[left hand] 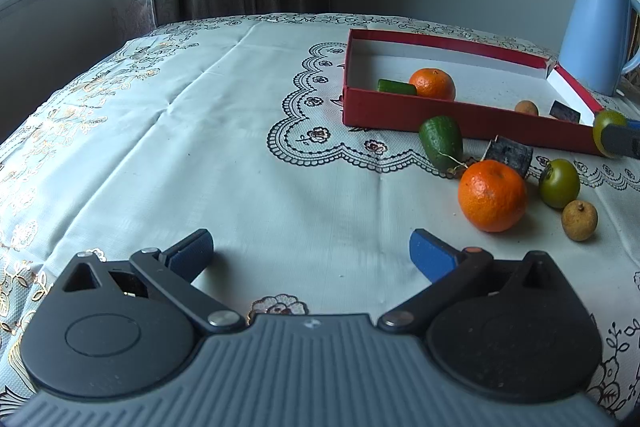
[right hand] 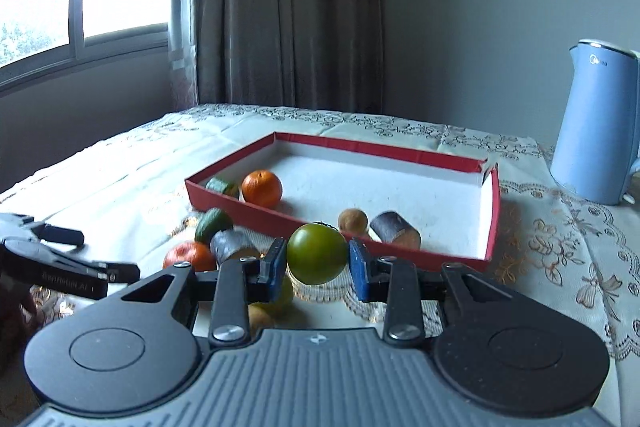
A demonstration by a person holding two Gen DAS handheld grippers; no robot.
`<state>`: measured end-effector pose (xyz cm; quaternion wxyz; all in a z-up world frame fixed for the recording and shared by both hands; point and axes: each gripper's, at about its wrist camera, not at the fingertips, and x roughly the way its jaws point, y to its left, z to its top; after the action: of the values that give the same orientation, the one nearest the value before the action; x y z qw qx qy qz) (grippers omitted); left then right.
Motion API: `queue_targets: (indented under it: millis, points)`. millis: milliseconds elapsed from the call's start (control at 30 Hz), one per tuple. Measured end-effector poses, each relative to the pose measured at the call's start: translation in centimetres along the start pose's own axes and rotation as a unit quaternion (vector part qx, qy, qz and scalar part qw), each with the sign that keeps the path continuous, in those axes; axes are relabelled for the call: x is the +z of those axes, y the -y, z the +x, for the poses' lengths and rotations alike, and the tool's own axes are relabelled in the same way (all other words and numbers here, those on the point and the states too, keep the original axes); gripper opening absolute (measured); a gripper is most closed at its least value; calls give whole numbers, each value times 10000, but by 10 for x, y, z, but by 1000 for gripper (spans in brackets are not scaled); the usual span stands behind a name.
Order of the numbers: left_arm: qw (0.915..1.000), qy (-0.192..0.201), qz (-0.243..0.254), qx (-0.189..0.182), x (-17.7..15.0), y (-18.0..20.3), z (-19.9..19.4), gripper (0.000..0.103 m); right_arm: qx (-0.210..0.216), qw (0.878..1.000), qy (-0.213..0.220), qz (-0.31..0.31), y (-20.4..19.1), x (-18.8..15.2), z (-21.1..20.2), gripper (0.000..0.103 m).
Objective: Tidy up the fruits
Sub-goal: 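Carry the green tomato into the red tray and open the right tool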
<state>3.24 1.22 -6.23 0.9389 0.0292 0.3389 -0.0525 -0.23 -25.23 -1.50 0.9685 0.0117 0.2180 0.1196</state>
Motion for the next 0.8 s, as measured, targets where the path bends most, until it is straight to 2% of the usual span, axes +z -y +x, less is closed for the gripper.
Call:
queue_targets:
  millis: [233, 400, 667, 800]
  points:
    - [10000, -2, 0, -1, 0, 0, 0, 103, -61, 9998, 200, -20, -7, 27, 22, 33]
    - [10000, -5, -8, -6, 0, 0, 0, 103, -149, 9997, 192, 68, -7, 42, 51, 33]
    - [10000, -15, -31, -29, 0, 0, 1, 103, -321, 9992, 4, 228, -4, 53, 97, 33]
    - [10000, -16, -32, -30, 0, 0, 1, 103, -364, 9991, -157, 116, -9, 52, 113, 33]
